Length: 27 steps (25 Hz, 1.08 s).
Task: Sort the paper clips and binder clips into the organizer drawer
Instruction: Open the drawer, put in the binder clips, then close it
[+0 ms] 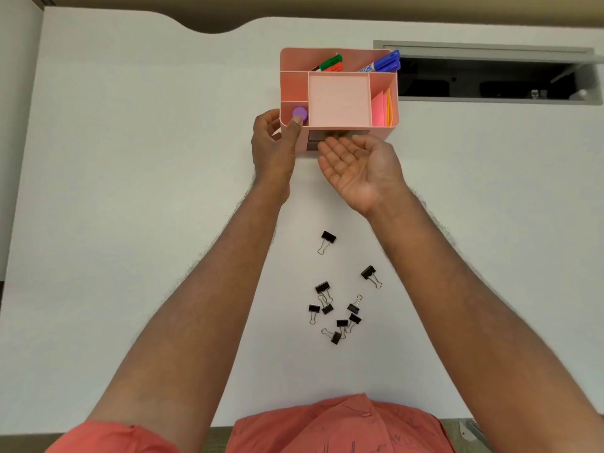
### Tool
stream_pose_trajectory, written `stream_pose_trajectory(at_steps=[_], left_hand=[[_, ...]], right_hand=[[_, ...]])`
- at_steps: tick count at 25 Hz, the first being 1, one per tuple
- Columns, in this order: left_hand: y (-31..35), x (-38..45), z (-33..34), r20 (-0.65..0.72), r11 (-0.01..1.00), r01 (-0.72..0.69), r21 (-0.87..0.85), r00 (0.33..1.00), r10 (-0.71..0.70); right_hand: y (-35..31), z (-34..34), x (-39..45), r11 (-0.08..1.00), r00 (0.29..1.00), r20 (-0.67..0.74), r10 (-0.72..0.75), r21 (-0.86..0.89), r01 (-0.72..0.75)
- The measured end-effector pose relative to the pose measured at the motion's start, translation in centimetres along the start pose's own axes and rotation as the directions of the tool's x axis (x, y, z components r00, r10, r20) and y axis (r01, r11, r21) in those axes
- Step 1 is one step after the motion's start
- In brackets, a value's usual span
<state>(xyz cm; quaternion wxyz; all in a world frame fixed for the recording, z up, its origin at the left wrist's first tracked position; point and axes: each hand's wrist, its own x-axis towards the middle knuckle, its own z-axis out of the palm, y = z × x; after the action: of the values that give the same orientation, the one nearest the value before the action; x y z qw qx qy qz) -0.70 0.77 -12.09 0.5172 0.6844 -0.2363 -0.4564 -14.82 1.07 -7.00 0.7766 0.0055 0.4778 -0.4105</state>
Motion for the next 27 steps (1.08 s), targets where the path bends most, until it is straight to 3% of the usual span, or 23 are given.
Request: stream_pose_trajectory(at_steps=[2, 3, 5, 6, 8, 10, 12, 16, 22, 27], left_hand=[[0.0, 0.0, 0.1, -0.003, 1.0, 0.0, 0.003, 1.0, 0.0], [0.0, 0.0, 0.1, -0.007, 1.0, 0.002, 0.004, 1.0, -0.002], [0.0, 0.1, 0.1, -0.01, 1.0, 0.005, 0.01, 1.0, -0.005], [-0.1, 0.1, 0.1, -0.006, 1.0, 0.004, 0.014, 1.0, -0.004], [0.0, 0.1, 0.1, -0.003, 1.0, 0.003, 0.025, 1.0, -0.003], [0.1, 0.1, 0.2, -0.01, 0.999, 0.005, 0.04, 1.0, -0.005], [0.1, 0.1, 0.2, -0.01, 0.999, 0.008, 0.039, 1.0, -0.008], [0.0, 0.1, 0.1, 0.006, 1.0, 0.015, 0.021, 1.0, -0.015], [0.1, 0.2, 0.0, 0.009, 1.0, -0.006, 0.025, 1.0, 0.006], [-1.0, -0.4, -0.5, -0.039, 0.988, -0.003, 0.157, 0.999, 0.009]], right_hand=[[1.0, -1.1, 0.4, 0.96, 0.992, -0.041, -0.118, -0.261, 0.103], [1.5, -1.7, 0.7, 0.861, 0.973, -0.055, -0.225, -0.478, 0.172], [2.3, -3.4, 1.3, 0.46, 0.898, 0.044, -0.438, -0.847, 0.266], [2.6, -4.2, 1.7, 0.235, 0.859, 0.155, -0.488, -0.925, 0.3], [2.9, -5.4, 2.3, -0.141, 0.802, 0.363, -0.474, -0.931, 0.338], [3.0, -5.8, 2.9, -0.369, 0.778, 0.454, -0.434, -0.878, 0.306], [3.0, -5.9, 3.2, -0.423, 0.774, 0.462, -0.433, -0.862, 0.279], [3.2, -6.0, 2.6, -0.403, 0.735, 0.484, -0.475, -0.862, 0.307], [5.0, -8.1, 0.9, -0.432, 0.739, 0.5, -0.451, -0.847, 0.309], [4.1, -9.0, -0.3, -0.364, 0.762, 0.509, -0.401, -0.852, 0.377]])
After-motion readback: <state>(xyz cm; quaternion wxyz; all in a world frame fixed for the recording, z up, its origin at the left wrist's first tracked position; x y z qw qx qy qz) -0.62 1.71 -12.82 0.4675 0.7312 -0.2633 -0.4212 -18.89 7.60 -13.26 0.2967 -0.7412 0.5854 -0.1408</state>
